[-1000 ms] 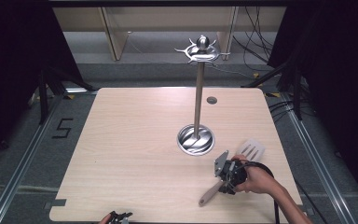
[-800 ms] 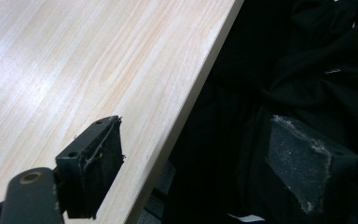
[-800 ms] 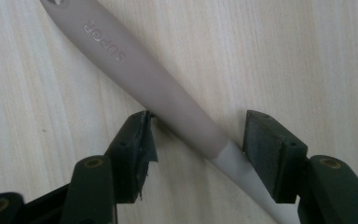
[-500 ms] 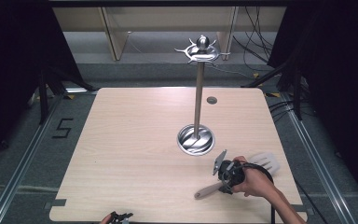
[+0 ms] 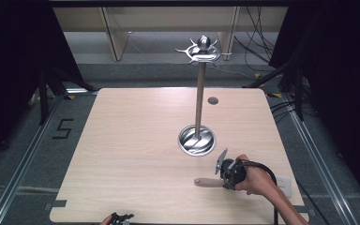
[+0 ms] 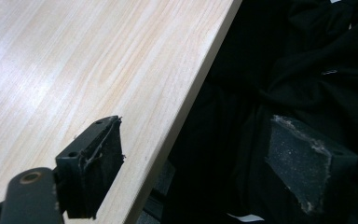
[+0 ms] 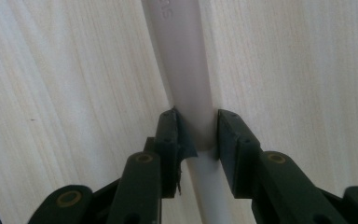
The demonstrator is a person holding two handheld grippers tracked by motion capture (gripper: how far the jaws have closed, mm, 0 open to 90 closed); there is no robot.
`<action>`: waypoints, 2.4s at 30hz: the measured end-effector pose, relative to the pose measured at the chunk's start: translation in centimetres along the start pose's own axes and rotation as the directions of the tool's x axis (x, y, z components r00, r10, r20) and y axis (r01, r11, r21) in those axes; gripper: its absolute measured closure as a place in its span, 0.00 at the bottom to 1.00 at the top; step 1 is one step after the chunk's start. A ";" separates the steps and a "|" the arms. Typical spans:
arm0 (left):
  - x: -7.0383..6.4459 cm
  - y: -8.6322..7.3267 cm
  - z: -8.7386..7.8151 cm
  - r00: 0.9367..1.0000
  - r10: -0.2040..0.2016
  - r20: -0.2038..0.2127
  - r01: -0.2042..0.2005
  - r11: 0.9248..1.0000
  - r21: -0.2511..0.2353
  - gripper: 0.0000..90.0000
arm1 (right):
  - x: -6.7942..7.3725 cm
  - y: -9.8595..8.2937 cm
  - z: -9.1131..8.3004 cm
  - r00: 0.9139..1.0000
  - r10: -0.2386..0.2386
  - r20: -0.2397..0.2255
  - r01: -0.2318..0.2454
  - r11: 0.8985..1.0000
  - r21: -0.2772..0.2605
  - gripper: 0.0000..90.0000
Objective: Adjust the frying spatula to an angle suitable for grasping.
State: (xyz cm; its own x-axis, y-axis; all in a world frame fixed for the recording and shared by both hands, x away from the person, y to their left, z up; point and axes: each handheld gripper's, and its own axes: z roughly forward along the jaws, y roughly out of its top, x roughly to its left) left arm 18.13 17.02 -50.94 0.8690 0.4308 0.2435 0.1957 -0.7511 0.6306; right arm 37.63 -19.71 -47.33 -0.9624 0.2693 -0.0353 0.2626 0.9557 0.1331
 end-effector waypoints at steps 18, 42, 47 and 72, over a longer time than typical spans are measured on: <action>0.0 0.0 -0.1 1.000 0.013 -0.002 -0.013 1.000 0.023 0.19 | 0.0 1.4 0.1 0.995 -0.101 -0.012 0.102 0.985 0.140 0.83; -0.1 -0.1 0.3 1.000 0.007 -0.018 -0.006 1.000 0.017 0.19 | -1.3 -4.9 -7.0 0.980 0.157 0.120 -0.096 0.909 -0.405 0.84; -0.1 -0.1 0.2 1.000 0.004 0.011 -0.004 1.000 0.016 0.19 | -1.3 -6.1 -8.7 0.968 0.211 0.138 -0.111 0.849 -0.517 0.84; -0.1 0.0 0.0 1.000 0.005 0.009 -0.005 1.000 0.008 0.19 | -2.3 -4.6 -12.4 0.961 0.278 0.010 -0.153 0.557 -0.816 0.84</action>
State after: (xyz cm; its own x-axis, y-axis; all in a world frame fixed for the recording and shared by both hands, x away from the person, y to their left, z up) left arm 18.08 17.00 -51.02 0.8740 0.4225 0.2399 0.1948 -0.7571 0.6236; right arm 37.78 -26.21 -35.55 -0.8509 0.5253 -0.0068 0.2364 0.3944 0.8880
